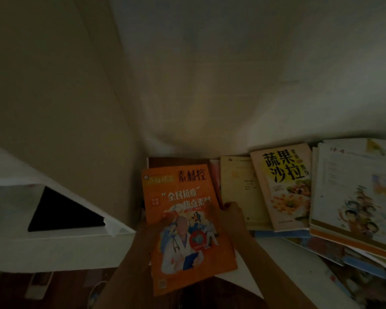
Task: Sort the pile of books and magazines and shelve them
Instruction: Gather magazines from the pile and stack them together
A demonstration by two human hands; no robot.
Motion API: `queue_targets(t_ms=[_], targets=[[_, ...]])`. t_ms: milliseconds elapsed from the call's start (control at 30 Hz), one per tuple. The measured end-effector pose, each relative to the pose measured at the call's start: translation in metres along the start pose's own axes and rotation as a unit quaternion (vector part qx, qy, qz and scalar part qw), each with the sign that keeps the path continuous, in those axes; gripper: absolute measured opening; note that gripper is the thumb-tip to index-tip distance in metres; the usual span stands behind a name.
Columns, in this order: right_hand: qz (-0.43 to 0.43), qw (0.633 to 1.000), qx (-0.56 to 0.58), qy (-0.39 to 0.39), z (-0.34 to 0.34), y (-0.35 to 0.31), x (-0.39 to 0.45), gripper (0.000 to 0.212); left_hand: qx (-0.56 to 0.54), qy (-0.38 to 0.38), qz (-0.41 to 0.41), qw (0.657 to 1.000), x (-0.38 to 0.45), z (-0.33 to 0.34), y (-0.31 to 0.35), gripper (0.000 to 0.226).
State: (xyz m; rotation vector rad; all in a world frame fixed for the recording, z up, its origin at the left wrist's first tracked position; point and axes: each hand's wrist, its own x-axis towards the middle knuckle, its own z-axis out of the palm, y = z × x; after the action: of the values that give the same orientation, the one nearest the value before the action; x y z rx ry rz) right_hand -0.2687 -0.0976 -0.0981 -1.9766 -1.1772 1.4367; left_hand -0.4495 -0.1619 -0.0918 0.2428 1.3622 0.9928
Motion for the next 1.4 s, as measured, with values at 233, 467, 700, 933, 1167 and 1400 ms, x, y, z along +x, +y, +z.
queue_targets(t_ms=[233, 467, 700, 933, 1167, 1400], targets=[[-0.074, 0.957, 0.191, -0.207, -0.036, -0.024, 0.001, 0.071, 0.043, -0.077, 0.082, 0.993, -0.033, 0.007, 0.046, 0.025], [-0.244, 0.931, 0.214, -0.168, -0.081, -0.068, -0.010, 0.036, 0.128, -0.060, 0.304, 0.942, -0.026, 0.051, 0.092, 0.033], [-0.325, 0.915, 0.095, -0.221, -0.066, -0.044, -0.031, 0.062, 0.197, -0.032, 0.230, 0.953, 0.012, 0.028, 0.043, 0.038], [-0.246, 0.945, 0.152, -0.154, -0.041, -0.043, -0.020, 0.076, 0.242, 0.011, 0.231, 0.942, 0.010, 0.020, 0.047, 0.021], [-0.184, 0.943, 0.192, -0.200, -0.015, -0.048, -0.009, 0.019, 0.203, 0.091, 0.297, 0.929, 0.006, 0.000, 0.051, 0.060], [-0.187, 0.941, 0.129, -0.249, -0.004, -0.058, -0.001, 0.019, 0.166, 0.040, 0.281, 0.944, 0.010, 0.007, 0.048, 0.039]])
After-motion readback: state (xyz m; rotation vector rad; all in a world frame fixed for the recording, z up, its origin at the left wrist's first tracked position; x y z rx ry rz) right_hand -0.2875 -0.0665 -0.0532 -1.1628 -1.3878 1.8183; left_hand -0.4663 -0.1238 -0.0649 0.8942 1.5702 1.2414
